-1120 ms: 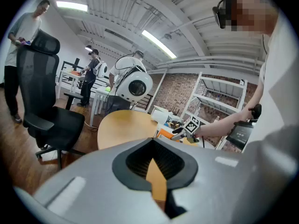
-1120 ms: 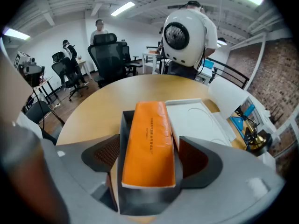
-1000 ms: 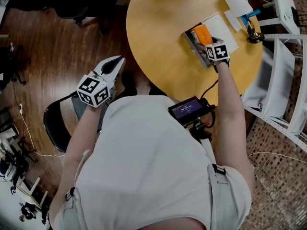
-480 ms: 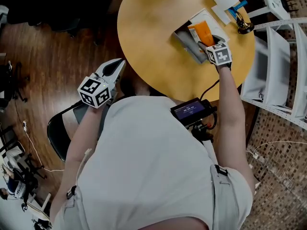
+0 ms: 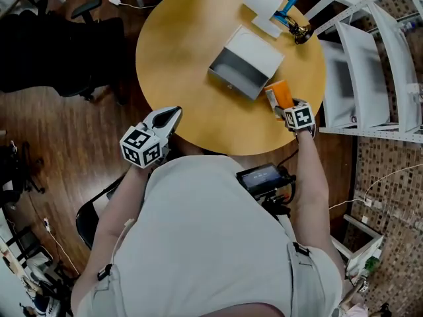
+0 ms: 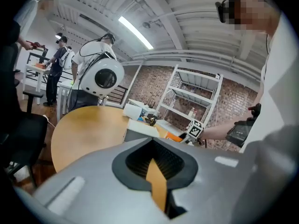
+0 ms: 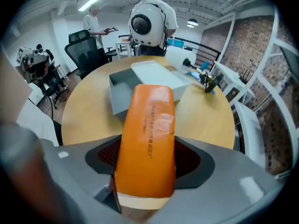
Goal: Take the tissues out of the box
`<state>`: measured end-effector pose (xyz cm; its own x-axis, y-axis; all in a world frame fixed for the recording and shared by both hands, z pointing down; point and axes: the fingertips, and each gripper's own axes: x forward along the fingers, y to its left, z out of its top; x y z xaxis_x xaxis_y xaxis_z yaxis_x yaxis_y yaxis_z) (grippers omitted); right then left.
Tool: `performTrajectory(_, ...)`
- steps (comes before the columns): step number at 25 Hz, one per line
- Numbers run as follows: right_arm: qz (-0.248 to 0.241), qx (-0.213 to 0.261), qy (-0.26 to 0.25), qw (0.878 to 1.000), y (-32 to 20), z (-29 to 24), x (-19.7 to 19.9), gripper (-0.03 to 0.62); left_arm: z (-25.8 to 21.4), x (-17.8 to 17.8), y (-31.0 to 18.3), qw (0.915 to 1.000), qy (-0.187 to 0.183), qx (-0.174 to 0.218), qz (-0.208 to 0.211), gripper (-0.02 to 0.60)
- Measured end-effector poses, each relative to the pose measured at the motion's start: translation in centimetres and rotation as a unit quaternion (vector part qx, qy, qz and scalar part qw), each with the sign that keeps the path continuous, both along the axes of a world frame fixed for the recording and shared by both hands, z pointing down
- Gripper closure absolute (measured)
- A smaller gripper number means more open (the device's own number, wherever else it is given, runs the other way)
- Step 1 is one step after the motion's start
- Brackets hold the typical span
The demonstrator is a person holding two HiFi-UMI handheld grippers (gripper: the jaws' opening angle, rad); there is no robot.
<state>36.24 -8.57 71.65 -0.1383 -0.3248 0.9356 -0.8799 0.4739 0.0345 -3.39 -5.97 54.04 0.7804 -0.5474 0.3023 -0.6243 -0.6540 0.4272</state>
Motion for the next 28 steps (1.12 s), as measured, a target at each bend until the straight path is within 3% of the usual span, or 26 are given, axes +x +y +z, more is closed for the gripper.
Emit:
performTrajectory(4, -0.029, -0.025, 0.030, 0.999, 2.1, 1.9, -0.1, 0.276, -0.4, 0.6, 0.3, 0.9999, -0.005, 0.000, 0.010, 0.581)
performTrajectory(12, -0.013, -0.016, -0.005, 1.000, 3.6, 4.1, 0.2, 0.228, -0.2, 0.5, 0.8, 0.9999, -0.005, 0.001, 0.012, 0.581)
performTrajectory(14, 0.006, 0.004, -0.013, 1.000, 3.2, 3.0, 0.4, 0.184, -0.2, 0.3, 0.6, 0.9999, -0.003, 0.004, 0.011, 0.581)
performTrajectory(16, 0.035, 0.053, -0.018, 0.998, 2.4, 0.4, 0.5, 0.181, -0.2, 0.2, 0.3, 0.9999, 0.001, 0.007, 0.011, 0.581)
performTrajectory(17, 0.046, 0.088, -0.017, 0.995, 1.9, -1.5, 0.3, 0.193, -0.2, 0.1, 0.2, 0.9999, 0.004, 0.007, 0.011, 0.581)
performTrajectory(18, 0.053, 0.128, -0.020, 0.990, 1.4, -3.7, -0.2, 0.267, -0.1, -0.1, 0.2, 0.9999, 0.006, 0.007, 0.011, 0.581)
performTrajectory(19, 0.057, 0.170, -0.038, 0.983, 0.8, -6.0, -1.2, 0.379, 0.1, -0.2, 0.1, 0.9999, 0.009, 0.006, 0.011, 0.581)
performTrajectory(21, 0.056, 0.241, -0.133, 0.960, -0.3, -10.5, -4.5, 0.595, 0.1, -0.5, -0.2, 0.9998, 0.016, 0.003, 0.010, 0.581)
performTrajectory(24, 0.027, 0.287, -0.295, 0.911, -1.0, -15.9, -10.2, 0.595, -0.1, -0.5, -0.6, 0.9997, 0.025, 0.004, 0.007, 0.581)
performTrajectory(28, -0.063, 0.284, -0.411, 0.864, -0.3, -20.5, -17.5, 0.595, -1.2, -0.7, -1.2, 0.9993, 0.030, 0.022, 0.004, 0.581)
